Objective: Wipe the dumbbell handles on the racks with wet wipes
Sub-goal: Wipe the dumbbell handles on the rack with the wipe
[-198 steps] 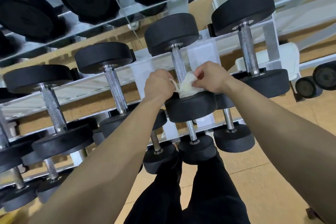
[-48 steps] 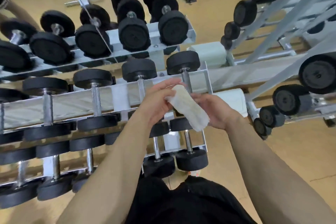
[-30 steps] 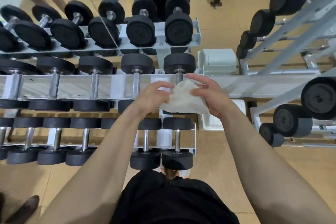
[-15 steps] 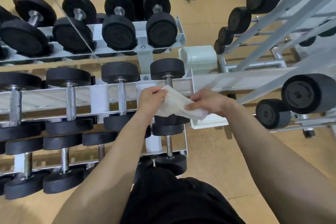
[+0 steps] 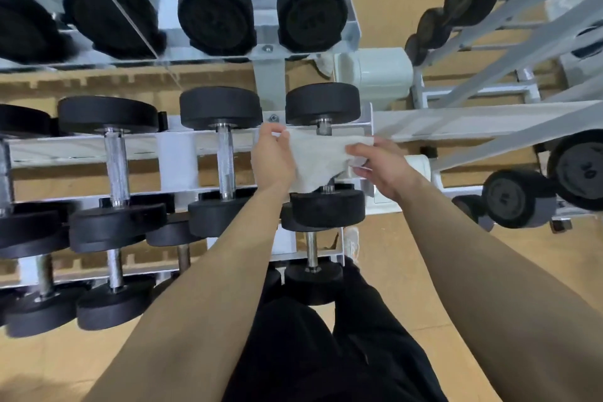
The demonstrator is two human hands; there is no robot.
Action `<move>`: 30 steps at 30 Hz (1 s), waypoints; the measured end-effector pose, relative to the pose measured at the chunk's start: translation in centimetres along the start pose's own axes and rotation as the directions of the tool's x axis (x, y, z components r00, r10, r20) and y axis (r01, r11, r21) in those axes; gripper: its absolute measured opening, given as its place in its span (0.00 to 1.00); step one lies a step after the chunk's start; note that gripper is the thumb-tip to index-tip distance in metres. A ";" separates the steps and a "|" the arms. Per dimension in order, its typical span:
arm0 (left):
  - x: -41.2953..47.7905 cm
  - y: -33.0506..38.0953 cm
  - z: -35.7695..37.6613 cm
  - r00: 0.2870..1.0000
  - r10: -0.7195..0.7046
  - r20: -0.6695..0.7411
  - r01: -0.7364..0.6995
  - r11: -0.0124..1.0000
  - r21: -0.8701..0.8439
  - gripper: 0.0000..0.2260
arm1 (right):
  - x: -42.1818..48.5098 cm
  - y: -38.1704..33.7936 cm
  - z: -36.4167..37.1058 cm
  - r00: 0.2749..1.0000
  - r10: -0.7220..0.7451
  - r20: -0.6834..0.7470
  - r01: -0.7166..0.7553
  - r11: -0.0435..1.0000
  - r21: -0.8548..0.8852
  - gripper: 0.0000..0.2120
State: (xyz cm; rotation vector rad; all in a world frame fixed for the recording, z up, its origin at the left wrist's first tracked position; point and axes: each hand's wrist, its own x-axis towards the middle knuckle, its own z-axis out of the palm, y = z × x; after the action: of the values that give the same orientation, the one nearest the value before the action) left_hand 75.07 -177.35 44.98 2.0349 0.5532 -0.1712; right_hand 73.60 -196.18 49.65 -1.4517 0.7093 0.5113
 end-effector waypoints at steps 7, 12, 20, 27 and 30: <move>2.0 -0.9 2.0 0.995 -0.074 -0.060 0.075 0.997 0.014 0.05 | 4.1 0.5 -0.9 0.996 -0.075 -0.040 0.069 0.988 -0.138 0.04; 2.1 -0.9 4.5 0.979 -0.171 -0.109 0.158 0.980 -0.121 0.03 | 5.1 0.2 -2.5 0.975 -0.220 -0.040 0.183 0.889 -0.419 0.16; 2.6 -1.1 6.1 0.943 -0.219 -0.251 0.164 0.961 -0.221 0.06 | 6.7 0.4 -2.5 0.949 -0.314 0.027 0.291 0.840 -0.457 0.09; 2.9 -1.4 5.5 0.955 -0.256 -0.147 0.241 0.964 -0.115 0.10 | 8.3 2.9 -1.8 0.978 -0.172 -0.114 0.048 0.727 -0.685 0.13; 2.8 -2.0 4.7 0.932 -0.328 -0.153 0.306 0.940 -0.153 0.12 | 7.3 2.9 -0.6 0.929 -0.272 -0.251 -0.004 0.669 -0.743 0.20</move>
State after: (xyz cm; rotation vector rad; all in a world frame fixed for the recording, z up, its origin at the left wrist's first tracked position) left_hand 77.14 -179.66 40.05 1.8365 0.9823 -0.1447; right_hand 76.63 -197.29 42.49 -2.3975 0.6837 0.4451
